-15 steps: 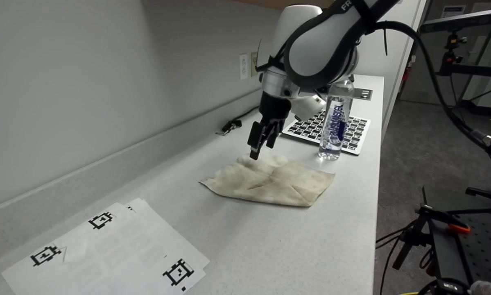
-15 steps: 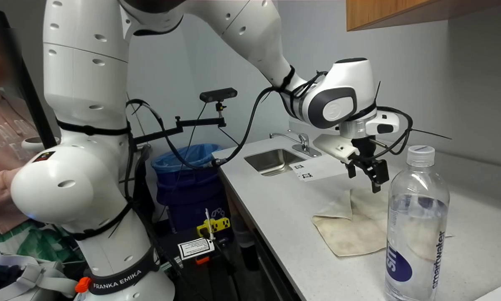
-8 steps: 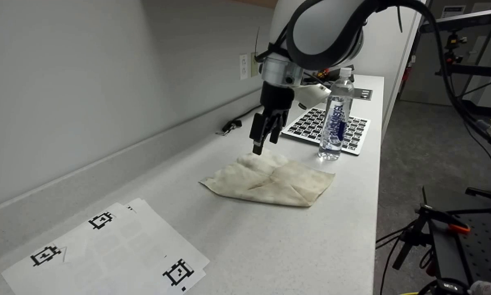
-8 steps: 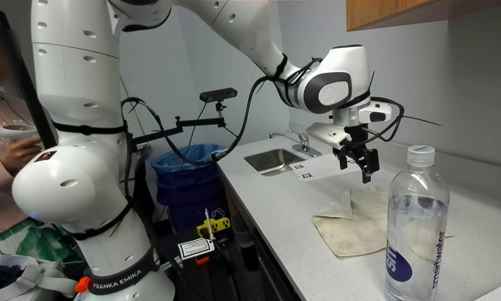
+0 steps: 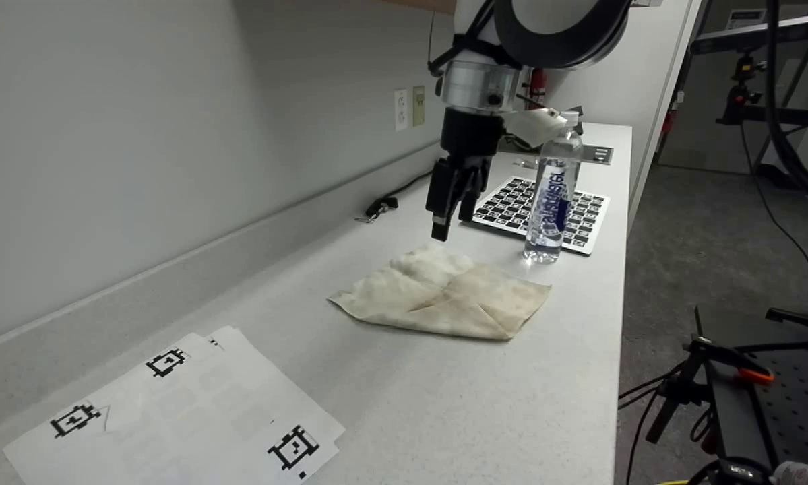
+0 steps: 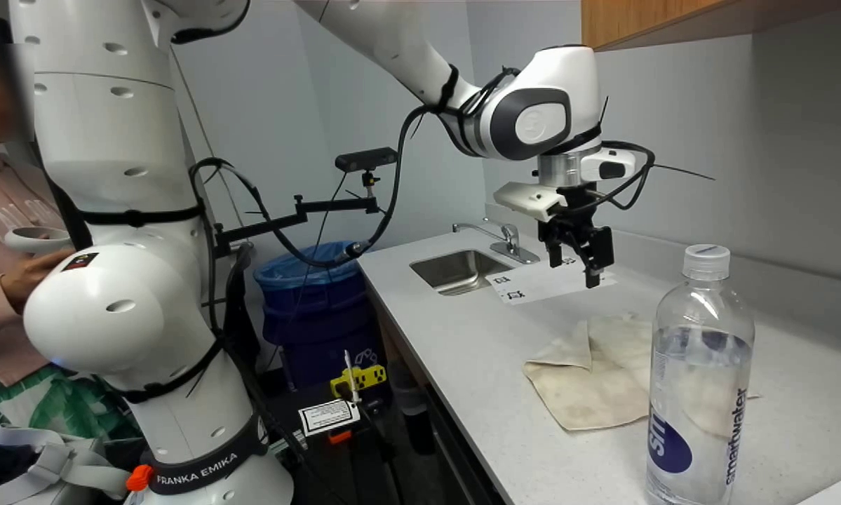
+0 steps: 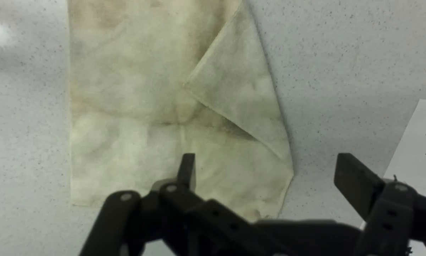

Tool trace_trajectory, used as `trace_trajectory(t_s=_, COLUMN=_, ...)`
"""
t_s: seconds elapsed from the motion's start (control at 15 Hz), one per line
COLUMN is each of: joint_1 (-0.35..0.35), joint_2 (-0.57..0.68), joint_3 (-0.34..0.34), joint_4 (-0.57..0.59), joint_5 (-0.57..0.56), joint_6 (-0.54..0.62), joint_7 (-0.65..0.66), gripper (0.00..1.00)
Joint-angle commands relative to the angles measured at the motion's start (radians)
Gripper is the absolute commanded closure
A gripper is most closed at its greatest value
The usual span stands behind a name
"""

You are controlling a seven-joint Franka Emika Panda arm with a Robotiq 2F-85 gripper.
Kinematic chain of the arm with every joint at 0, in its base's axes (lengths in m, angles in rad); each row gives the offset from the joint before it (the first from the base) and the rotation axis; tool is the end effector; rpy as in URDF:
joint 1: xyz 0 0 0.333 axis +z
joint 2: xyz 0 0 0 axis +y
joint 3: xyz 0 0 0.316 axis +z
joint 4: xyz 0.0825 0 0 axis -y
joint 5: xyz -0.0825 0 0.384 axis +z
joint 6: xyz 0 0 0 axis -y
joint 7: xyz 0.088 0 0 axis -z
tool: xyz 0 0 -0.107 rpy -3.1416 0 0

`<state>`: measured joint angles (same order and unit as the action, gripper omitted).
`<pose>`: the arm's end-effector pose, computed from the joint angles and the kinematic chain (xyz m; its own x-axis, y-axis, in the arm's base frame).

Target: Wipe the table with the white cloth

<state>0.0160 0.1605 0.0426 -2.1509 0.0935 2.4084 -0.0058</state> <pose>0.5680 0.0336 0.3357 0.9955 -0.0065 0.0946 0.0006 -0.9972 -0.0751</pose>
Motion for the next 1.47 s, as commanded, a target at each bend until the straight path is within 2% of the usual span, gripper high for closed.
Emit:
trace_trajectory(t_s=0.0, joint_1=0.006, joint_2=-0.047, joint_3=-0.005, joint_4=-0.053, joint_5=-0.019, joint_6=-0.048, joint_7=0.014, gripper=0.0)
trace_trajectory(t_s=0.47, joint_1=0.013, joint_2=-0.126, joint_3=0.001, joint_4=-0.135, joint_5=-0.016, joint_6=-0.07, joint_7=0.029, gripper=0.0)
trace_trajectory(t_s=0.73, joint_1=0.02, joint_2=-0.184, joint_3=0.006, joint_4=-0.17, joint_5=-0.023, joint_6=-0.043, joint_7=0.032, gripper=0.0)
trace_trajectory(t_s=1.4, joint_1=0.039, joint_2=-0.318, joint_3=0.046, joint_4=-0.209, joint_5=-0.103, joint_6=-0.013, joint_7=0.127, gripper=0.0)
